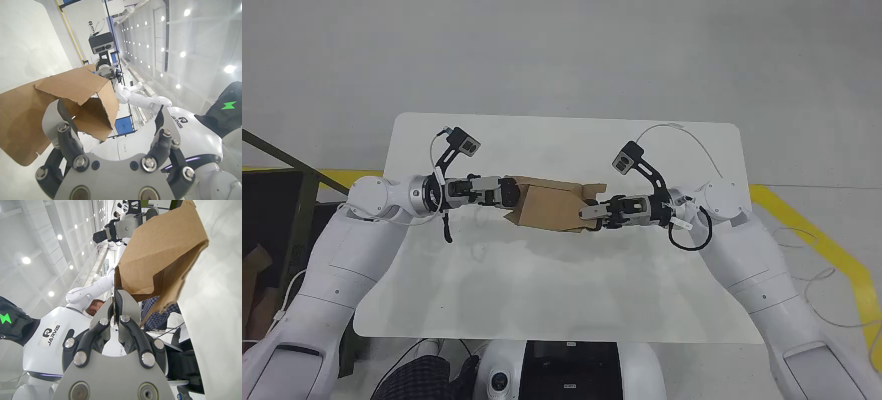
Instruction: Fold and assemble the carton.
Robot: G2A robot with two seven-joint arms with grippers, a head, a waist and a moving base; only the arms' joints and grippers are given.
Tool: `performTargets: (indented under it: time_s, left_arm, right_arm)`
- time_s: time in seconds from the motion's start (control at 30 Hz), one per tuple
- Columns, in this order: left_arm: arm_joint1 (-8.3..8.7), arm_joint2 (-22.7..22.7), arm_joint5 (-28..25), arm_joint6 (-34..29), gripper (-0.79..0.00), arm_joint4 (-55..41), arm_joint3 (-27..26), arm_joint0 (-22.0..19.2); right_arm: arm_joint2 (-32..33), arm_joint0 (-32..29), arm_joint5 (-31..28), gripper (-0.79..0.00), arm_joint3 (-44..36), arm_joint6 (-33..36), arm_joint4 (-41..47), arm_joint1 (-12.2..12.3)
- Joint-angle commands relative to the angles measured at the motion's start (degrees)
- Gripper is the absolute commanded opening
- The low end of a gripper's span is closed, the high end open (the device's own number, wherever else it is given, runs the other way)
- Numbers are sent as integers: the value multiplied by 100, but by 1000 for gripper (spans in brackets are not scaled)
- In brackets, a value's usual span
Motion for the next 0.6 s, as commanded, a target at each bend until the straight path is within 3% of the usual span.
performTargets:
  time_s: [0.0, 0.57]
  left_arm:
    - [-17, 21, 35, -28, 0, -27, 0, -11]
    - [-110, 6, 427, -330, 0, -291, 1, -25]
  right_arm:
    - [0, -10, -17, -785, 2, -29, 11, -6]
    - [-85, -33, -172, -785, 222, -105, 112, -85]
